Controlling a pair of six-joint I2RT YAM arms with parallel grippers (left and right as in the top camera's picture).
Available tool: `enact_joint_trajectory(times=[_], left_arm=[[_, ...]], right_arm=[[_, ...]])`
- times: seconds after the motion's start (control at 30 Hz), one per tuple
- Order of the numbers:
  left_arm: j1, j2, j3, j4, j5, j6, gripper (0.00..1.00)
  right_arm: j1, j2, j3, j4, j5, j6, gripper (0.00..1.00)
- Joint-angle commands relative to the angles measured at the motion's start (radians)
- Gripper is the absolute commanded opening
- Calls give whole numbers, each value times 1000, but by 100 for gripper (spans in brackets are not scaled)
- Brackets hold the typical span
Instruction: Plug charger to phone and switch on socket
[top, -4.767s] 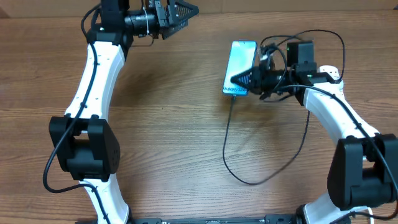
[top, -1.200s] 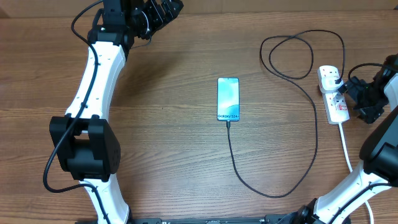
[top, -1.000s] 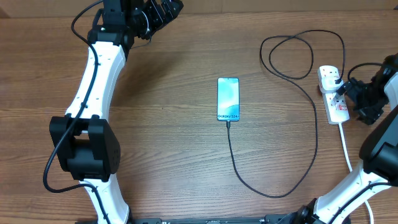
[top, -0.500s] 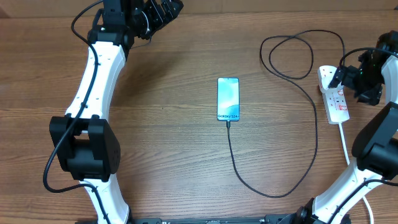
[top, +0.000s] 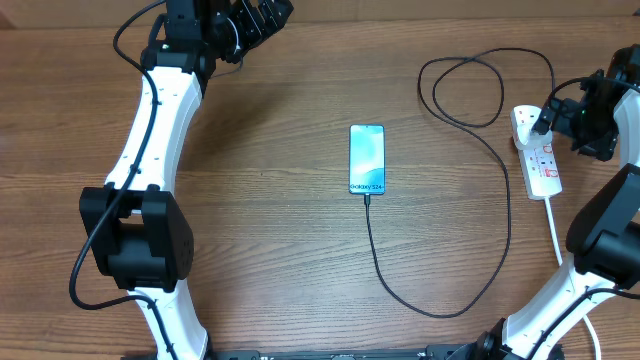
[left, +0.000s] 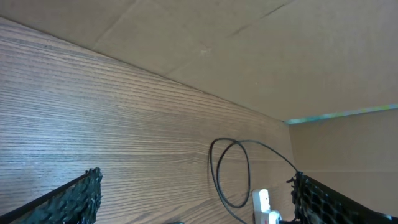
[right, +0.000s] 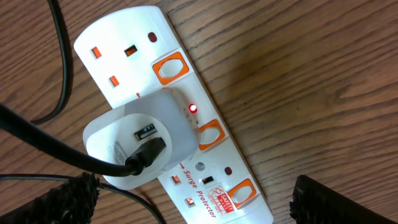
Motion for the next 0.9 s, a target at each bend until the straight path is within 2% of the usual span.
enact_joint_trajectory(times=[0.0,0.13,0.33,0.4,0.53,0.67,0.8,0.87], left_arm=[[2,-8,6,-10,-20,31,100],[-13,-50,6,-174,-179,56,100],[-82,-190,6,-309,-378,340,100],[-100,-210,-4,-336,-445,352,100],[-98,-214,-81,-314,-455,352,99],[-98,-279,-337,-130,-439,351,99],[-91,-497,-824,221,-436,351,100],[-79,-576,-972,324,-436,351,100]], right_arm=[[-2,-10,10,3,-2,-6,100],[-2,-10,10,3,-2,-6,100],[-2,-10,10,3,-2,-6,100],[-2,-10,10,3,-2,-6,100],[-2,-10,10,3,-2,-6,100],[-2,-10,10,3,-2,-6,100],[-2,-10,10,3,-2,-6,100],[-2,-10,10,3,-2,-6,100]])
